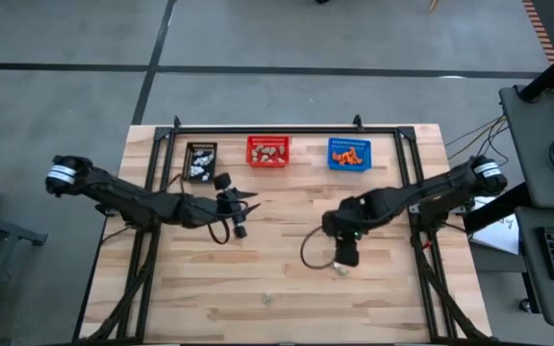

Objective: Sort Halloween decoration
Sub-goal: Put the white skull toy into the red bin

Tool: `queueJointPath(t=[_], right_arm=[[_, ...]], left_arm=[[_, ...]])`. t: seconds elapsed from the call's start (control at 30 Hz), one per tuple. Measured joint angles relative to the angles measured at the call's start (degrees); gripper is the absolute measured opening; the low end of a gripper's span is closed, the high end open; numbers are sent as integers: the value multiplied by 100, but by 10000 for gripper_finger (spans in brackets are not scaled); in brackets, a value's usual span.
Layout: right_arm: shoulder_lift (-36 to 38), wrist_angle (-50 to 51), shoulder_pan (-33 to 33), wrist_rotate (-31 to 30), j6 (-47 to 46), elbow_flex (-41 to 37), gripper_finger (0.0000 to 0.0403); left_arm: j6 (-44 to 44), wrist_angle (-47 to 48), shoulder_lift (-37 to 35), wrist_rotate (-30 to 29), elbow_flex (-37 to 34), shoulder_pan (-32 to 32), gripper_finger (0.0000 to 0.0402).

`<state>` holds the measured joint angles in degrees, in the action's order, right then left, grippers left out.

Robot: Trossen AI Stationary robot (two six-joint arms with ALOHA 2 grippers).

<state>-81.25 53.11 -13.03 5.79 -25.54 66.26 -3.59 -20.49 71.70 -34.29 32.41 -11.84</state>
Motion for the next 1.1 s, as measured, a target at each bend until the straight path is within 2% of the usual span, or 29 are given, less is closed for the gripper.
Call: queueJointPath(t=[0.13,0.3,0.43,0.53,0.83,1.1], right_arm=[[-147,293,-403,-93,-170,-2,148],[-519,338,-840,-136,-240,-4,148],[-832,304,-1091,-148,-347,-4,148],[-984,193,-1235,-129,-444,-7,152],[-1384,21,-1633,-132,-461,-7,188],[-1802,-150,-1686,-172,-490,-7,184]], left_arm=[[503,1733,-68,504,329,192,108],[959,3992,96,492,1055,236,94],[1137,5184,317,489,1508,236,86],[1168,5543,482,487,1680,236,84],[1167,5553,575,481,1715,236,84],[1166,5538,590,473,1713,236,84]])
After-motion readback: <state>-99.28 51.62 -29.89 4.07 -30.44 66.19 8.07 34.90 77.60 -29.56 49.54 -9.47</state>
